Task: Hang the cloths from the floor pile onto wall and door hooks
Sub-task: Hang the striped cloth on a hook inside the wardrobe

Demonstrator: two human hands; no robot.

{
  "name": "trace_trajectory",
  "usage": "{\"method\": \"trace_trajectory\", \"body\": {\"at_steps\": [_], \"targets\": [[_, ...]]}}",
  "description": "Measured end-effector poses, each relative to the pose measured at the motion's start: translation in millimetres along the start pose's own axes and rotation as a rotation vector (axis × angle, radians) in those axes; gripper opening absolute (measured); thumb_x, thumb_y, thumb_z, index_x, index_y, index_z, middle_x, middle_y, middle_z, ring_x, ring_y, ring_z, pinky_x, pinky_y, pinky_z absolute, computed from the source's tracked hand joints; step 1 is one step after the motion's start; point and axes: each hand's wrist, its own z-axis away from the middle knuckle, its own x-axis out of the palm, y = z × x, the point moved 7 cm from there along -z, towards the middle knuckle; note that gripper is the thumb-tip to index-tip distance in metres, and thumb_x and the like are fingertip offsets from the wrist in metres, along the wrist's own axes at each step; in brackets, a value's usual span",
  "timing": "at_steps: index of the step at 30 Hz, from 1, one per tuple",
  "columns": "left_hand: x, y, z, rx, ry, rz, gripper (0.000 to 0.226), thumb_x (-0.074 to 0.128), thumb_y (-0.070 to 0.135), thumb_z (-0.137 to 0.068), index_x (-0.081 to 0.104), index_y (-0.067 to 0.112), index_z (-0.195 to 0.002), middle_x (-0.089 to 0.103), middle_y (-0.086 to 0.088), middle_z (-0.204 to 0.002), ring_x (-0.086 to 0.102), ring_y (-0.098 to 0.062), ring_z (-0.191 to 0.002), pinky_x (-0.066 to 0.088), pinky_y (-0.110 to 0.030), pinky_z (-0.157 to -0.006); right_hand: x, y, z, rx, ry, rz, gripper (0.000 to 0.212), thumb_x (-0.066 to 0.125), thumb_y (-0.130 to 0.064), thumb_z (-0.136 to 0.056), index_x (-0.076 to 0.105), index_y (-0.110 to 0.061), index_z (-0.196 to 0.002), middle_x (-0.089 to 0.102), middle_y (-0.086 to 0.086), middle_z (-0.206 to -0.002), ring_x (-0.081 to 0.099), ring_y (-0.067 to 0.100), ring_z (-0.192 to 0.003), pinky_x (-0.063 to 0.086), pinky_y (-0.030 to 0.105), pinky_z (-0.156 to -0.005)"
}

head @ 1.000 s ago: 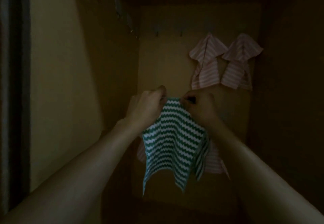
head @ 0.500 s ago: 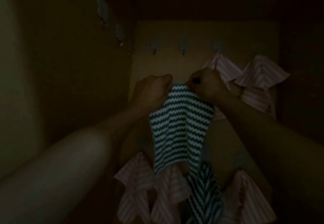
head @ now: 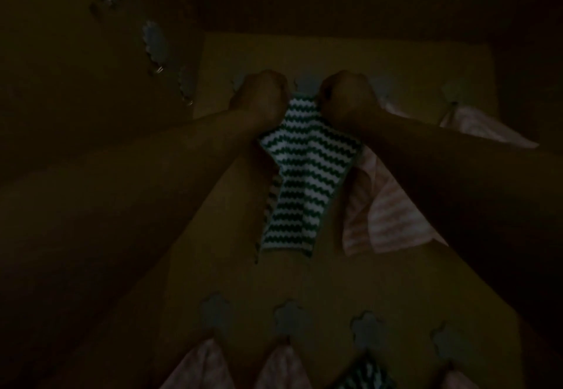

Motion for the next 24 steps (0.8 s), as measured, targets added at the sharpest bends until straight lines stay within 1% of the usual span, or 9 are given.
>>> {"method": "trace_trajectory", "body": {"at_steps": [5, 8, 10, 12, 14, 18, 20, 22, 24], "targets": [[5.9, -1.3, -27.4, -0.047, 0.035, -0.101, 0.027, 0.044, 0.020, -0.101, 0.064, 0.003, -0.107, 0.062, -0.014, -0.116, 0.057, -0.026, -0.098, 0.042, -0.029, -0.075, 7.0, 9.7, -27.2, 0.038, 0.022, 0.069, 0.024, 0.043, -0.011, -0.099, 0.058, -0.003, -0.084, 0.057, 0.015, -0.088, 0.057, 0.028, -0.089, 0.046, 0.029, -0.084], [11.0, -4.6, -33.1, -0.104, 0.063, -0.156, 0.030, 0.046, 0.027, -0.100, 0.060, 0.003, -0.111, 0.060, -0.016, -0.120, 0.057, -0.029, -0.102, 0.040, -0.031, -0.075, 11.2, 8.7, -34.6, 0.056, 0.015, 0.118, 0.035, 0.042, -0.012, -0.100, 0.036, -0.011, -0.065, 0.043, 0.008, -0.075, 0.055, 0.032, -0.108, 0.038, 0.029, -0.079], [16.9, -6.4, -30.8, -0.125, 0.083, -0.177, 0.033, 0.045, 0.031, -0.101, 0.060, 0.004, -0.115, 0.058, -0.015, -0.123, 0.056, -0.030, -0.107, 0.041, -0.031, -0.078, 14.5, 5.8, -32.5, 0.048, 0.010, 0.148, 0.033, 0.044, -0.014, -0.100, 0.038, -0.010, -0.067, 0.056, 0.018, -0.099, 0.052, 0.031, -0.114, 0.041, 0.033, -0.089], [19.6, -10.1, -25.3, -0.155, 0.107, -0.190, 0.033, 0.047, 0.033, -0.101, 0.060, 0.007, -0.116, 0.058, -0.014, -0.125, 0.056, -0.029, -0.110, 0.043, -0.032, -0.083, 16.3, 6.7, -33.6, 0.052, 0.028, 0.160, 0.018, 0.046, -0.014, -0.100, 0.056, -0.001, -0.093, 0.056, 0.020, -0.123, 0.051, 0.031, -0.116, 0.041, 0.034, -0.093], [22.2, -16.9, -18.1, -0.202, 0.090, -0.185, 0.034, 0.047, 0.033, -0.101, 0.060, 0.007, -0.119, 0.057, -0.013, -0.128, 0.055, -0.028, -0.112, 0.044, -0.035, -0.088, 17.7, 8.3, -31.9, 0.053, 0.010, 0.176, 0.024, 0.046, -0.013, -0.100, 0.057, 0.003, -0.115, 0.055, 0.020, -0.128, 0.051, 0.031, -0.118, 0.040, 0.034, -0.094], [25.1, -19.0, 3.6, -0.194, 0.054, -0.144, 0.032, 0.048, 0.031, -0.101, 0.062, 0.003, -0.104, 0.060, -0.016, -0.118, 0.058, -0.030, -0.104, 0.042, -0.033, -0.074, 17.3, 8.3, -15.8, 0.050, -0.012, 0.098, 0.020, 0.047, -0.014, -0.099, 0.059, 0.003, -0.102, 0.057, 0.021, -0.126, 0.054, 0.033, -0.114, 0.042, 0.035, -0.090], [23.9, -14.1, 15.7, -0.187, 0.035, -0.155, 0.030, 0.048, 0.027, -0.101, 0.056, 0.006, -0.083, 0.061, -0.017, -0.114, 0.058, -0.031, -0.100, 0.039, -0.032, -0.069, 11.9, 6.8, -1.9, 0.052, 0.040, 0.072, 0.022, 0.046, -0.017, -0.100, 0.059, 0.002, -0.102, 0.059, 0.022, -0.119, 0.056, 0.034, -0.109, 0.042, 0.035, -0.085], [20.8, -8.4, 27.4, -0.185, 0.003, -0.151, 0.038, 0.048, 0.023, -0.101, 0.039, 0.013, -0.065, 0.060, -0.020, -0.112, 0.058, -0.033, -0.099, 0.041, -0.035, -0.070, 8.1, 8.8, 11.9, 0.076, 0.079, 0.051, 0.028, 0.047, -0.018, -0.098, 0.046, -0.011, -0.071, 0.058, 0.018, -0.091, 0.056, 0.029, -0.095, 0.040, 0.033, -0.077], [16.7, -5.5, 39.1, -0.204, -0.029, -0.136, 0.032, 0.049, 0.020, -0.100, 0.046, 0.009, -0.070, 0.059, -0.022, -0.114, 0.057, -0.035, -0.102, 0.045, -0.038, -0.077, 6.1, 14.6, 26.1, 0.132, 0.088, 0.011, 0.040, 0.050, -0.019, -0.094, 0.028, -0.024, -0.061, 0.037, 0.002, -0.067, 0.046, 0.021, -0.085, 0.034, 0.028, -0.073]]}}
